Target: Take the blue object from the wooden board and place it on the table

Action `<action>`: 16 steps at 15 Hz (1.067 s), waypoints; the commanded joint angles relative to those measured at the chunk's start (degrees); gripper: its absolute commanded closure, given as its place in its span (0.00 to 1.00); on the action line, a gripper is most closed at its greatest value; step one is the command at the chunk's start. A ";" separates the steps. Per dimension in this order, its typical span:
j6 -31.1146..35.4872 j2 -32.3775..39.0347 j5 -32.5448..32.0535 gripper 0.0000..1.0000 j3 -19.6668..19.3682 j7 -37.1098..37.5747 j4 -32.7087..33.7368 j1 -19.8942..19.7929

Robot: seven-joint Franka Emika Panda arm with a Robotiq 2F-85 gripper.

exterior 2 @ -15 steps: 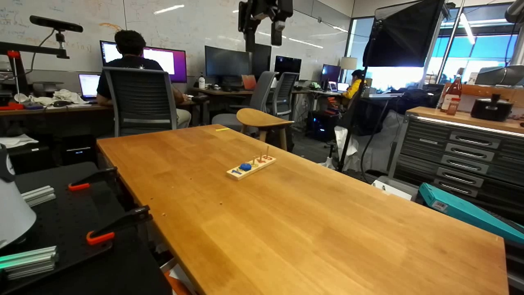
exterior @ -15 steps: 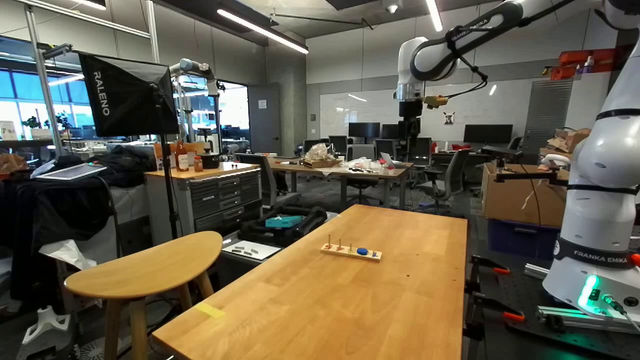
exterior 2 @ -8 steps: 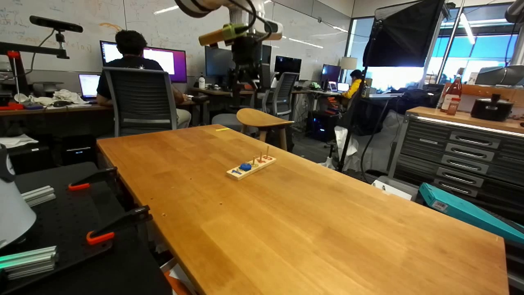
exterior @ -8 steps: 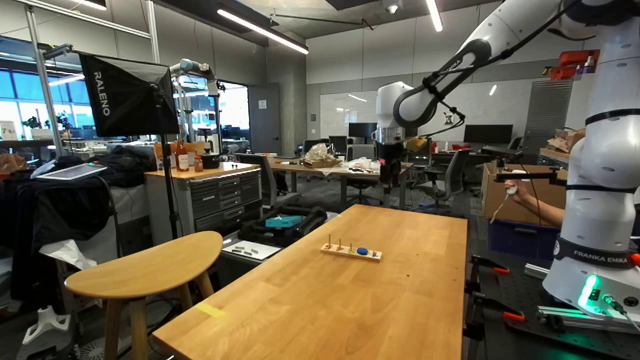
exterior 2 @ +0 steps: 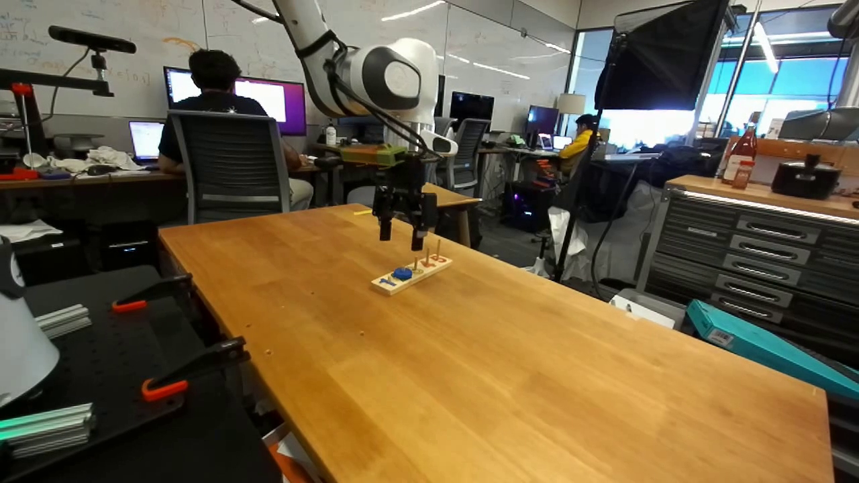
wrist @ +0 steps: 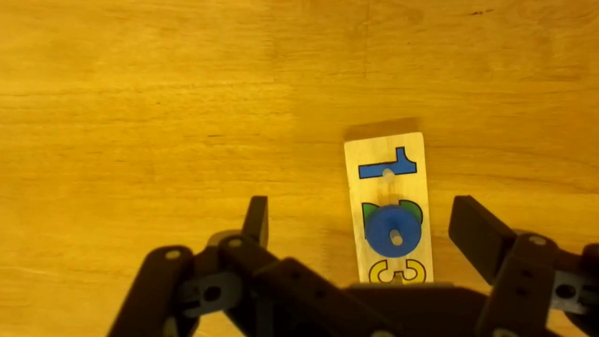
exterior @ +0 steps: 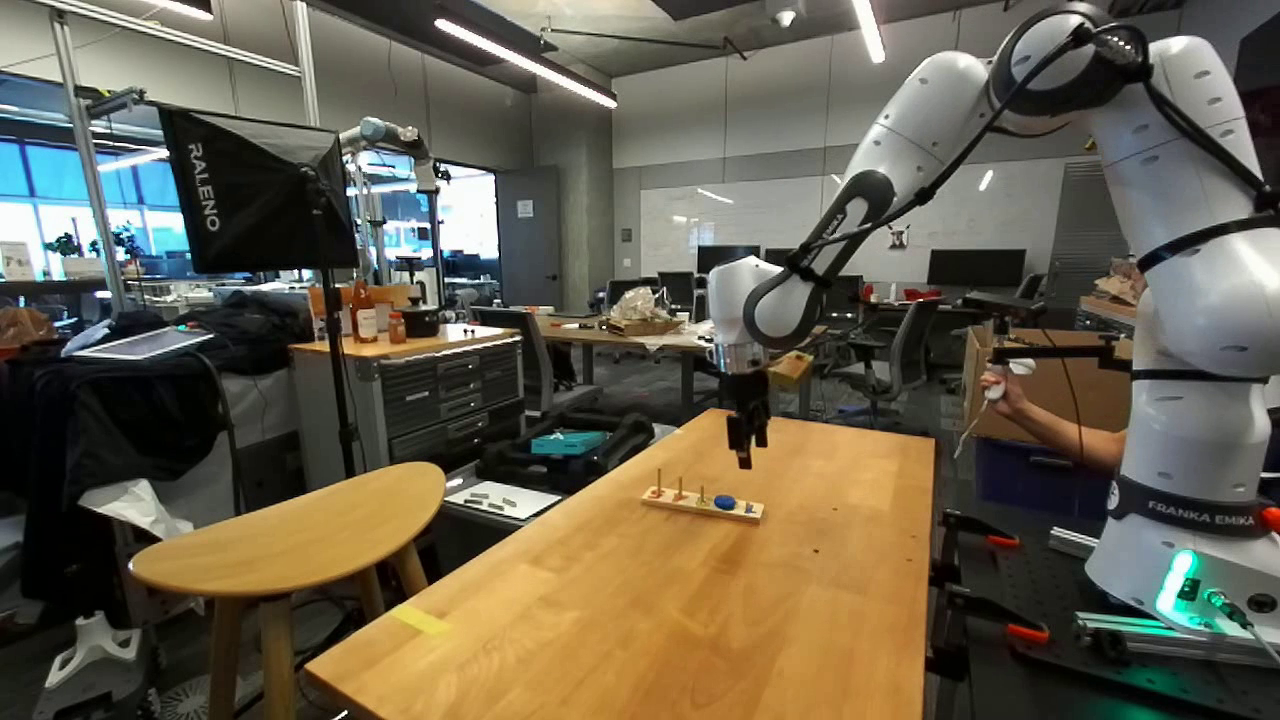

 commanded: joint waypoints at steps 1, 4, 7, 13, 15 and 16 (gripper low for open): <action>-0.24 6.71 1.12 0.00 -0.13 0.25 6.41 1.33; 0.27 9.06 1.59 0.00 -0.11 -0.10 7.55 1.77; 0.99 10.37 1.33 0.00 -0.18 -0.27 7.91 2.15; 4.96 11.87 1.52 0.00 -0.11 -0.42 7.50 2.19; 6.83 12.37 1.71 0.00 -0.06 -0.47 7.37 2.15; 7.50 12.71 1.68 0.00 -0.12 -0.47 7.39 2.20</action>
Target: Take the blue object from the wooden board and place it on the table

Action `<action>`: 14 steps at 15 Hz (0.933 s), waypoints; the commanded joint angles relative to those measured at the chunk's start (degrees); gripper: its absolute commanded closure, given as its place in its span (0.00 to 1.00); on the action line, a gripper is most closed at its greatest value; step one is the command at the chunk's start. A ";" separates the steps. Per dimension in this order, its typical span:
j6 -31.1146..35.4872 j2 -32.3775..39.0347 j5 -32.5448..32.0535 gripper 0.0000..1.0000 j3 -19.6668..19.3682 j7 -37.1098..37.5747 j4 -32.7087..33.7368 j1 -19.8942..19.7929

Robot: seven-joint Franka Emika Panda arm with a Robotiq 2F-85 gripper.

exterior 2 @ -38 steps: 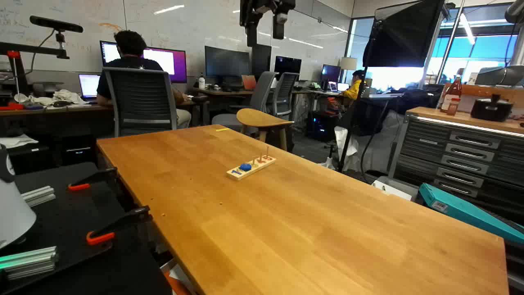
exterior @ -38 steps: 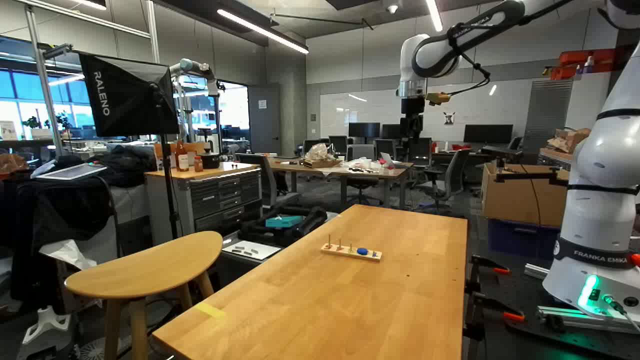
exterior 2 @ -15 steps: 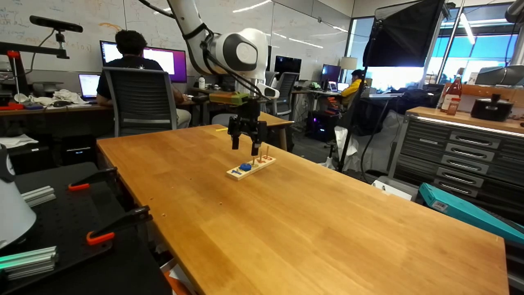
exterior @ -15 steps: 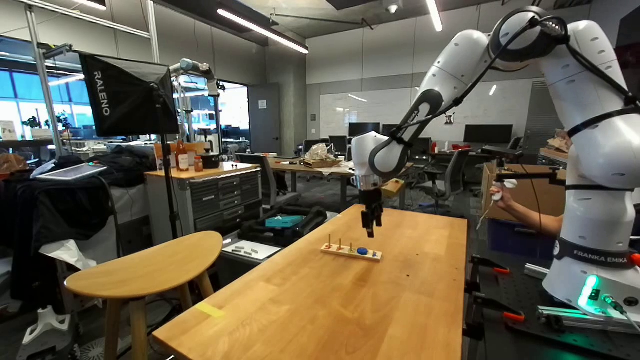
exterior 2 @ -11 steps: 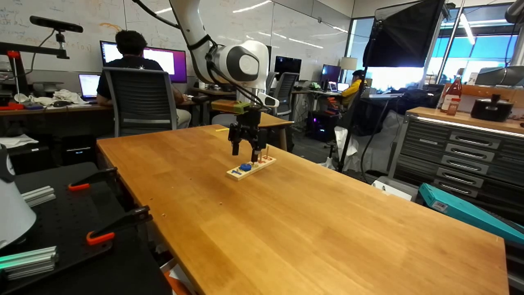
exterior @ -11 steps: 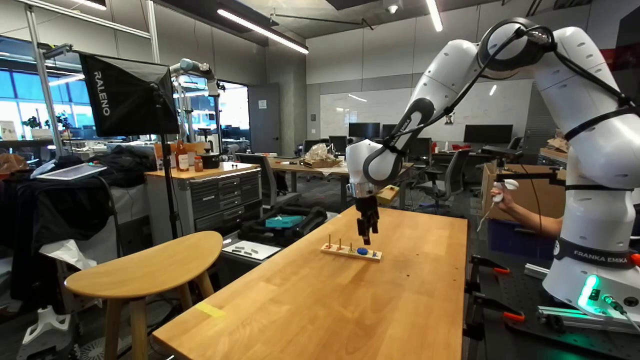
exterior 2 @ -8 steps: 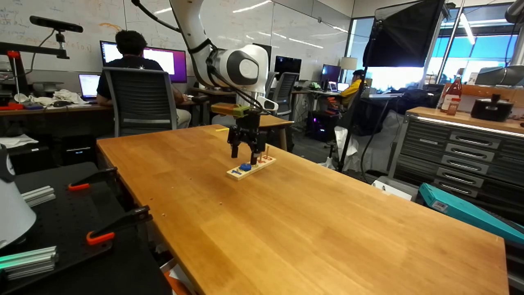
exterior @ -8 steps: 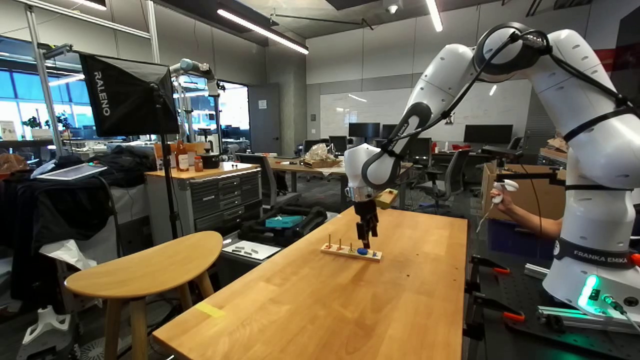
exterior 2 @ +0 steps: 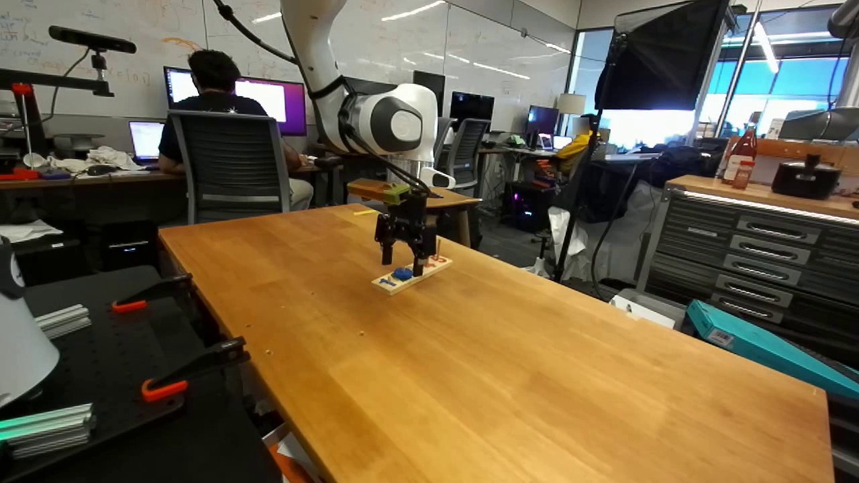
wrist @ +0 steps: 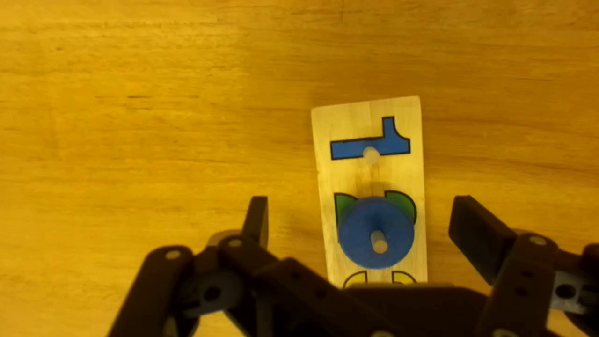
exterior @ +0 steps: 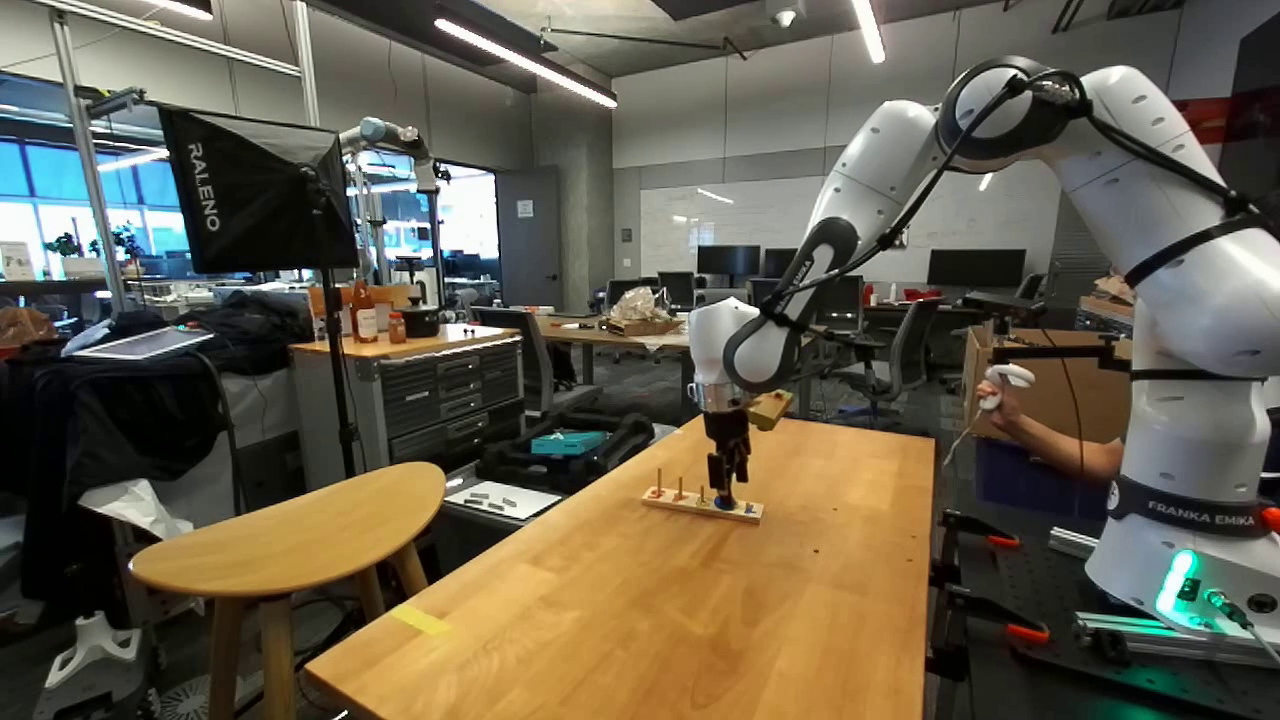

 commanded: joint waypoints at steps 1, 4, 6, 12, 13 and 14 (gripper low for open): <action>2.89 2.26 1.21 0.00 -0.19 -0.57 1.41 0.42; 4.69 3.26 0.97 0.25 -0.42 -0.52 1.39 0.57; 5.66 3.68 1.41 0.32 -0.21 -0.52 1.28 0.47; 5.29 3.38 1.09 0.13 -0.43 -0.59 1.16 1.00; 5.25 3.25 1.06 0.08 -0.44 -0.59 1.12 1.03; 5.08 3.17 1.08 0.01 -0.43 -0.61 1.16 1.04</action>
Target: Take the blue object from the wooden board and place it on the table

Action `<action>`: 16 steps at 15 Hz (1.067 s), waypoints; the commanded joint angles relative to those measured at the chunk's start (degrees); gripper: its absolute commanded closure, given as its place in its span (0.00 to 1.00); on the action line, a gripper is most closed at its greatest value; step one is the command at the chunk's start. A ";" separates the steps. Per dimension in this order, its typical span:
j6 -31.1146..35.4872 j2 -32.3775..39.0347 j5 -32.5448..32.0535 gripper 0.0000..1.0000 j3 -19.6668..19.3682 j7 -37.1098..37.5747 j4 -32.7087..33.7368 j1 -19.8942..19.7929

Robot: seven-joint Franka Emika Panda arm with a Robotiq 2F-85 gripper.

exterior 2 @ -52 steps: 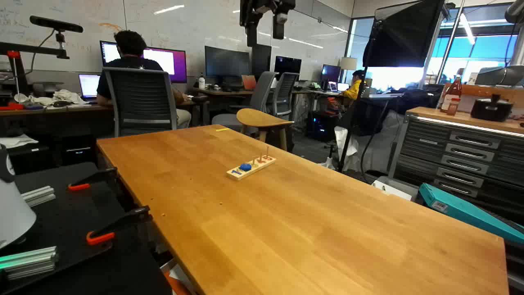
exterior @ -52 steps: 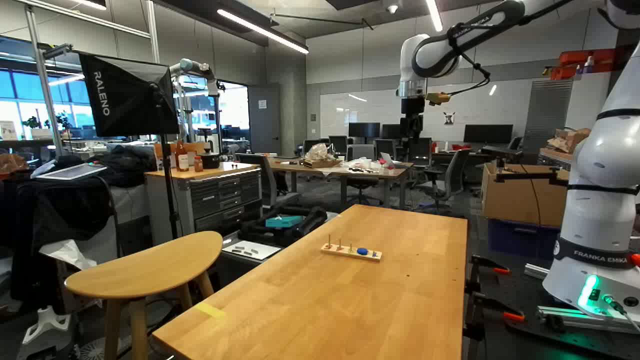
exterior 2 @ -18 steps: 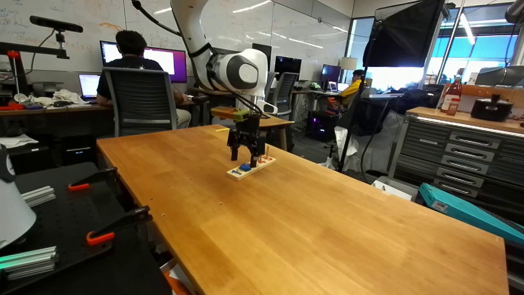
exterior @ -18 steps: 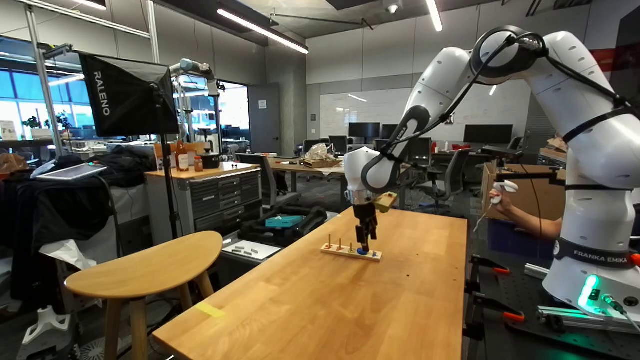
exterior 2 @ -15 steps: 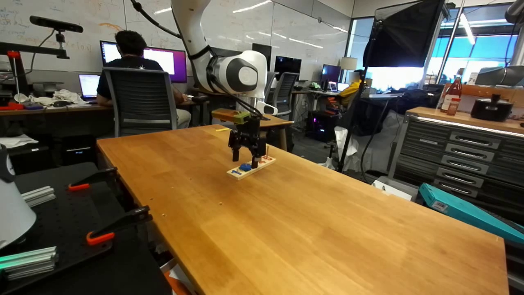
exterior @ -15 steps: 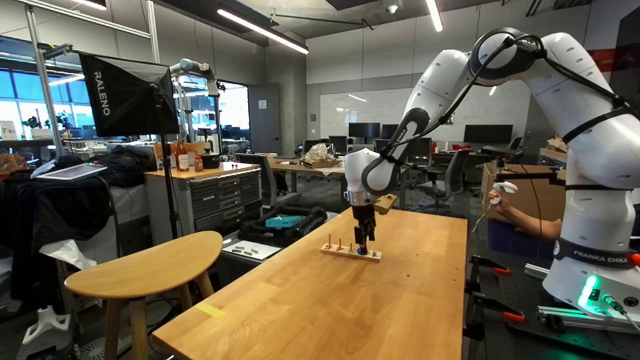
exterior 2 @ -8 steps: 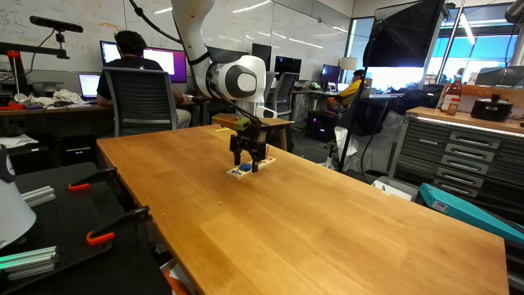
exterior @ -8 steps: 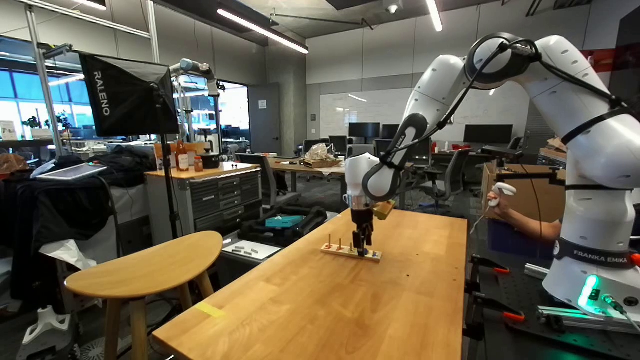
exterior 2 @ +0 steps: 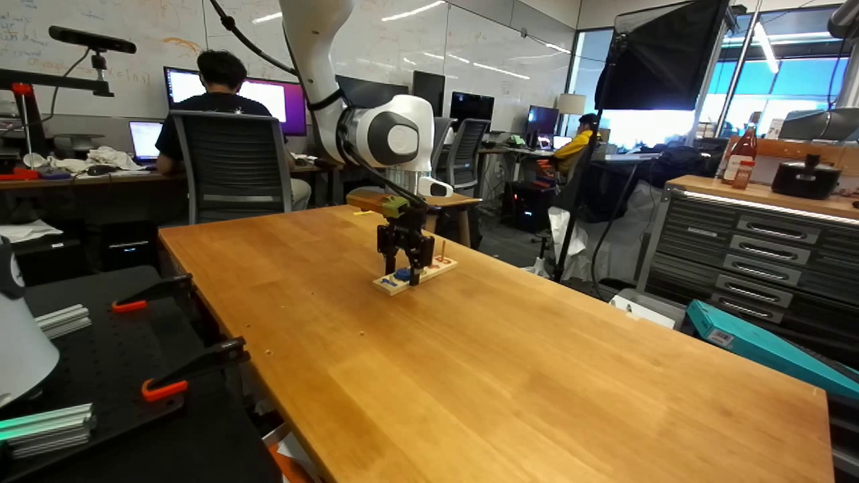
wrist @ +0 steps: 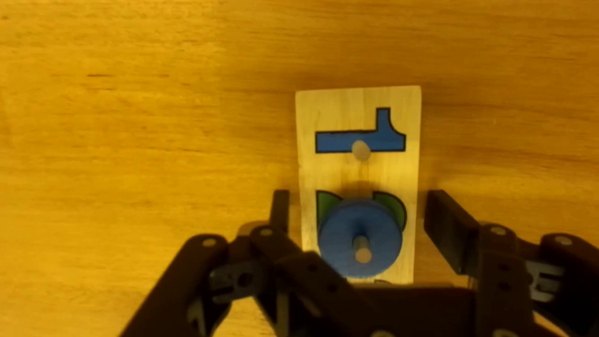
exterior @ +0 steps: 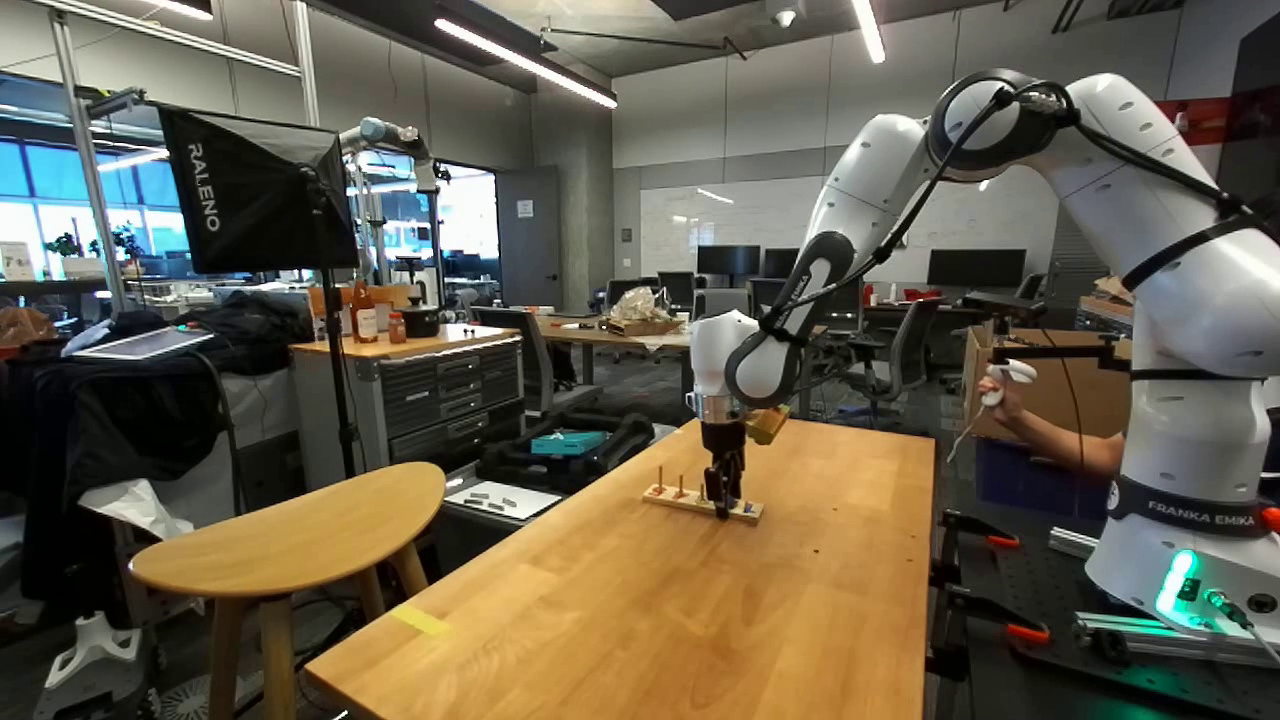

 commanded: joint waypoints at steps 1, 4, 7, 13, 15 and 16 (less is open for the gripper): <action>0.07 0.53 1.09 0.00 -0.39 -0.59 1.20 0.77; -0.06 0.11 1.46 0.00 0.03 -0.75 1.26 0.76; -0.04 -0.07 1.79 0.00 0.48 -0.87 1.45 0.80; 0.43 0.01 1.95 0.31 0.86 -1.05 2.09 0.78; 0.29 0.06 2.19 0.38 0.95 -1.20 2.40 0.57; 0.33 0.06 2.33 0.46 1.00 -1.26 2.52 0.48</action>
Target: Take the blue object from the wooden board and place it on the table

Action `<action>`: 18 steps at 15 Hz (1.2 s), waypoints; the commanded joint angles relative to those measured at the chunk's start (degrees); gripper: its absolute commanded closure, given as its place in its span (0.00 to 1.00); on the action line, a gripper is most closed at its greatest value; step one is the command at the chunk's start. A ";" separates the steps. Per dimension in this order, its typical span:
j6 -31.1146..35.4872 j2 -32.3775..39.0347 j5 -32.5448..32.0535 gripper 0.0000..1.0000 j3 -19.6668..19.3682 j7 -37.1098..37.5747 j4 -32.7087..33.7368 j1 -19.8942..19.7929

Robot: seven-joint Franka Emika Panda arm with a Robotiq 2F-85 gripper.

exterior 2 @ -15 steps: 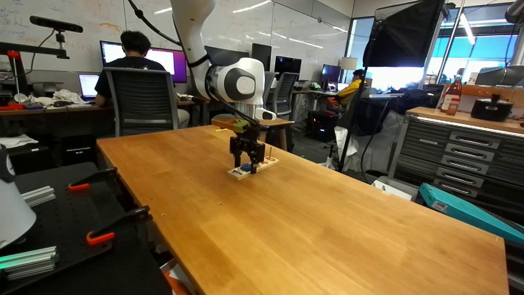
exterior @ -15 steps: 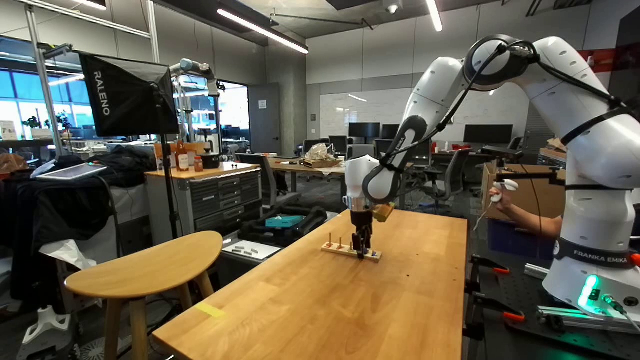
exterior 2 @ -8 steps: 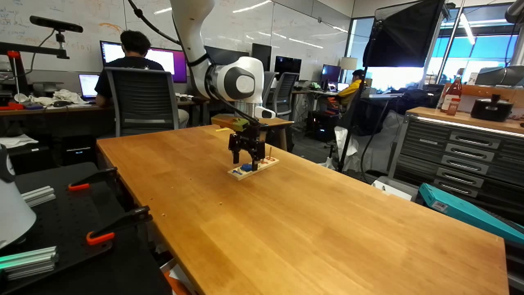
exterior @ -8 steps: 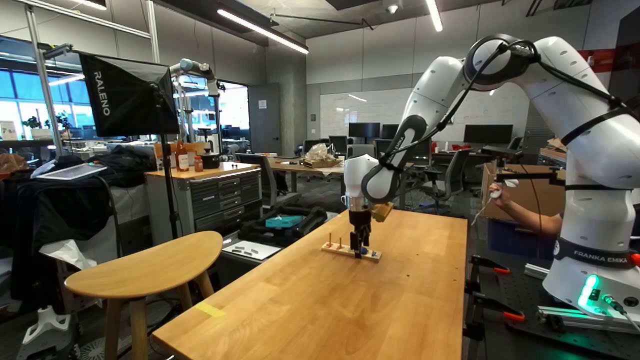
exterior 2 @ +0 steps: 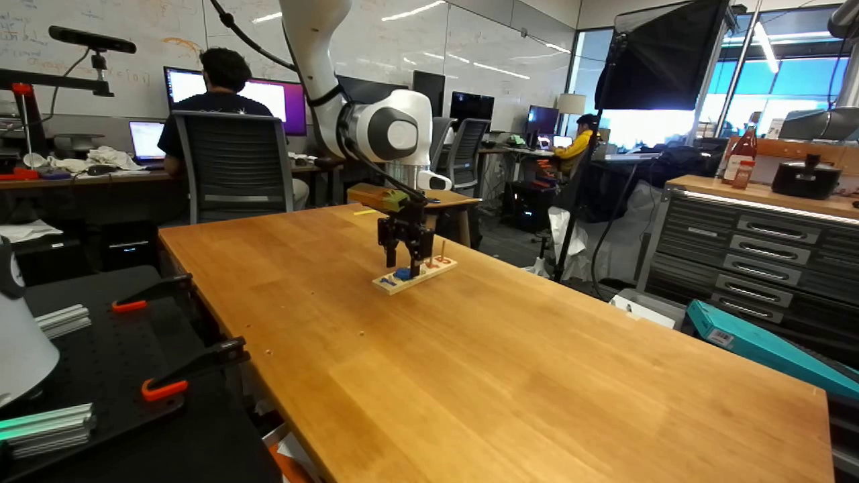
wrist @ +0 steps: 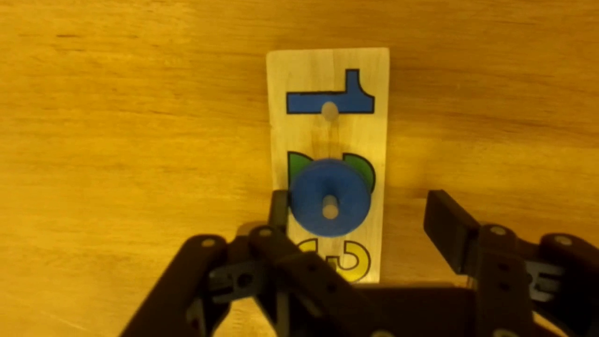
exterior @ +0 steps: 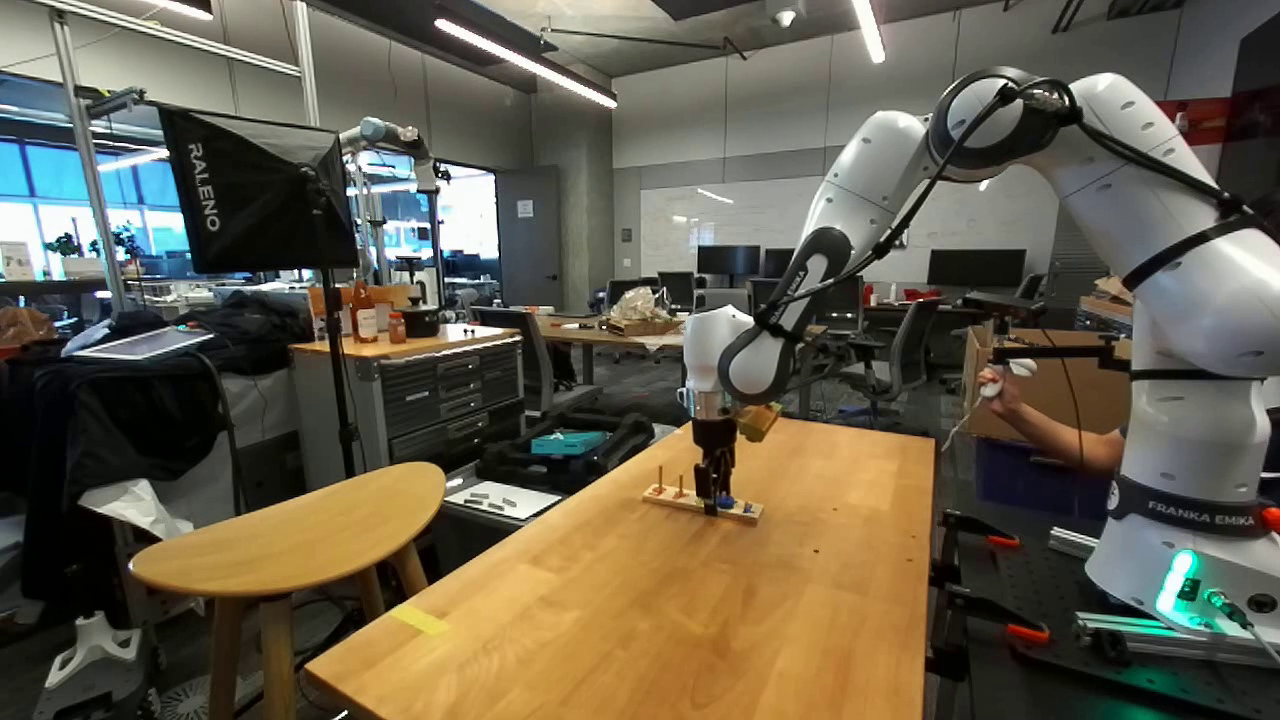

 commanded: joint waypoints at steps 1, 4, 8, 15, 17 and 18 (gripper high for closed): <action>0.05 0.16 1.98 0.55 0.02 -1.35 1.31 0.01; -0.24 0.27 2.80 0.75 0.02 -1.50 1.74 -0.24; -1.14 -0.07 3.70 0.89 0.08 -1.35 2.08 -0.30; -3.57 -2.81 5.58 0.89 0.29 -1.36 2.37 -0.62; -3.78 -3.35 5.69 0.90 0.22 -1.45 2.34 -0.67; -4.00 -3.42 5.57 0.92 0.04 -1.40 2.44 -0.69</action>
